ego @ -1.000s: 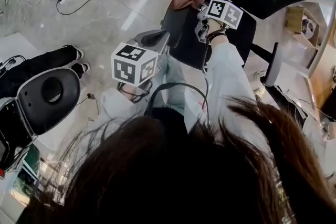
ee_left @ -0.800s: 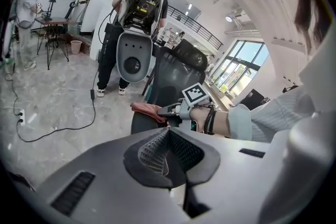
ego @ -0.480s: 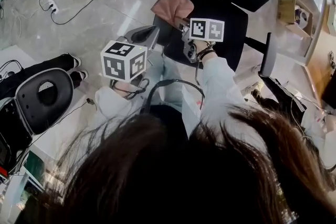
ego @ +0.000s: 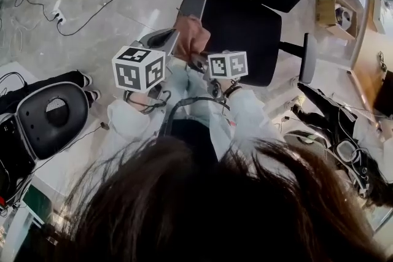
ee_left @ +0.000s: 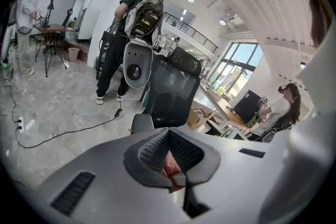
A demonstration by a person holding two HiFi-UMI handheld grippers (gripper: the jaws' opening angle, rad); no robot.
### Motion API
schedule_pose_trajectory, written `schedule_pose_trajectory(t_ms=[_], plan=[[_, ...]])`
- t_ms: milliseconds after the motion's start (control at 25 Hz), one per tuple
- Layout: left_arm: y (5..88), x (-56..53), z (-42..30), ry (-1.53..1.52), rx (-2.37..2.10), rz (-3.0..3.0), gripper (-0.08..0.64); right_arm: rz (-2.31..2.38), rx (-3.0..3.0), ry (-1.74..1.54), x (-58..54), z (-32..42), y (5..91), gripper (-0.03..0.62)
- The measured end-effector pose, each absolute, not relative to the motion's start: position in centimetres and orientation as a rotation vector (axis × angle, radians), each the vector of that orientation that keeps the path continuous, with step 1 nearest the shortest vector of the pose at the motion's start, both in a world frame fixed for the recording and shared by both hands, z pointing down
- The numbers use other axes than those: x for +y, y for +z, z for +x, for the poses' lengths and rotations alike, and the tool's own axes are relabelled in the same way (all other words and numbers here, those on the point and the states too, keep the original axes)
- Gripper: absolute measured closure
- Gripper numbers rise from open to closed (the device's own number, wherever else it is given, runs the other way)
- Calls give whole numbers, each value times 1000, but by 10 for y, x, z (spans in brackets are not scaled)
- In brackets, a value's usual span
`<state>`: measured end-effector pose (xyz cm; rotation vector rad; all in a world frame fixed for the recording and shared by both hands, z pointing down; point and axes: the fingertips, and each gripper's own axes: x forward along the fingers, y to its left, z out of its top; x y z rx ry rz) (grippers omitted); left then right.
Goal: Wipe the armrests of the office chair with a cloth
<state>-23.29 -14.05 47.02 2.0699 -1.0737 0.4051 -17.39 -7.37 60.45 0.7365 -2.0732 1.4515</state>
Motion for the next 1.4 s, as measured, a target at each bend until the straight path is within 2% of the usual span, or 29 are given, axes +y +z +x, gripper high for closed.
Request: schedule_pose_trajectory(t_ms=[160, 440, 600, 840, 1000, 1160, 1400], plan=[[468, -138, -245, 401, -1062, 2085, 558, 753, -2059, 1457, -60, -187, 607, 555], [462, -140, -220, 429, -1012, 2127, 558, 836, -2175, 1456, -70, -174, 587, 555], [445, -144, -213, 425, -956, 2188, 558, 1015, -2418, 1386, -102, -163, 529, 555], [388, -135, -199, 377, -909, 2366, 558, 1344, -2684, 1087, -123, -134, 415, 555], [366, -136, -191, 346, -844, 2463, 558, 1581, -2744, 944, -116, -117, 371, 555], [366, -117, -153, 357, -717, 2533, 558, 1825, -2681, 789, -79, -66, 353, 554], [372, -76, -86, 389, -596, 2583, 558, 2148, -2518, 664, -1, 58, 334, 554]])
